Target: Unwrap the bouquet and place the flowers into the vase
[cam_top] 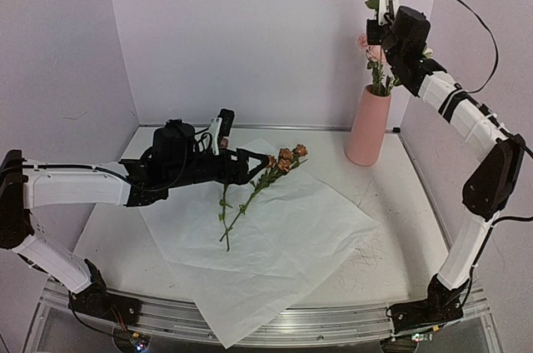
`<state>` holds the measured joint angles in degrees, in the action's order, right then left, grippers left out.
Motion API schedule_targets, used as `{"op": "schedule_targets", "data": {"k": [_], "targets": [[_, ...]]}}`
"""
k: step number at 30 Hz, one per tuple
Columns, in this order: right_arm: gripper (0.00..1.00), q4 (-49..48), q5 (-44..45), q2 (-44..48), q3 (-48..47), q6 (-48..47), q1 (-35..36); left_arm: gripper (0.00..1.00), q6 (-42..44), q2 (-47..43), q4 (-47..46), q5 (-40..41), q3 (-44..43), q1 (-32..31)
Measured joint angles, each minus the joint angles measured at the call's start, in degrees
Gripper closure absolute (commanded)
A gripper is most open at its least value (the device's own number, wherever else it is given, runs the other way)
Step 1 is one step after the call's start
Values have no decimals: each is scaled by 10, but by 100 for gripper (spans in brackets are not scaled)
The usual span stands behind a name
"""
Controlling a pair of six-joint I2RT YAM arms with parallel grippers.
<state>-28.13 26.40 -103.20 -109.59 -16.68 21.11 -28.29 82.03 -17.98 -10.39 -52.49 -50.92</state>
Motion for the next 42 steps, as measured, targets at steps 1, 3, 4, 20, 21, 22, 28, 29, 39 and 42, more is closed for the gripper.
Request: {"op": "schedule_targets", "data": {"k": [1, 3, 4, 20, 21, 22, 28, 29, 39, 42], "targets": [[100, -7, 1, 0, 7, 1, -1, 12, 0, 1, 0, 0, 0, 0], [100, -16, 4, -1, 25, 4, -4, 12, 0, 5, 0, 0, 0, 0], [100, -19, 6, -1, 34, 6, -6, 12, 0, 8, 1, 0, -2, 0], [78, -51, 52, -5, 220, 72, -17, 12, 0, 14, 6, 0, -10, 0], [68, -53, 57, -5, 226, 80, -17, 12, 0, 14, 6, 0, -10, 0], [61, -55, 61, -5, 233, 88, -17, 12, 0, 14, 6, 0, -10, 0], [48, -55, 71, 5, 263, 120, -17, 12, 0, 14, 6, 0, -10, 0], [45, -53, 70, 10, 266, 126, -17, 12, 0, 14, 6, 0, -10, 0], [25, 34, -25, 126, 302, 237, -18, 6, 0, 14, 10, 10, -10, 0], [22, 68, -80, 174, 332, 286, -18, 0, 8, 16, 22, 28, -12, 0]]}}
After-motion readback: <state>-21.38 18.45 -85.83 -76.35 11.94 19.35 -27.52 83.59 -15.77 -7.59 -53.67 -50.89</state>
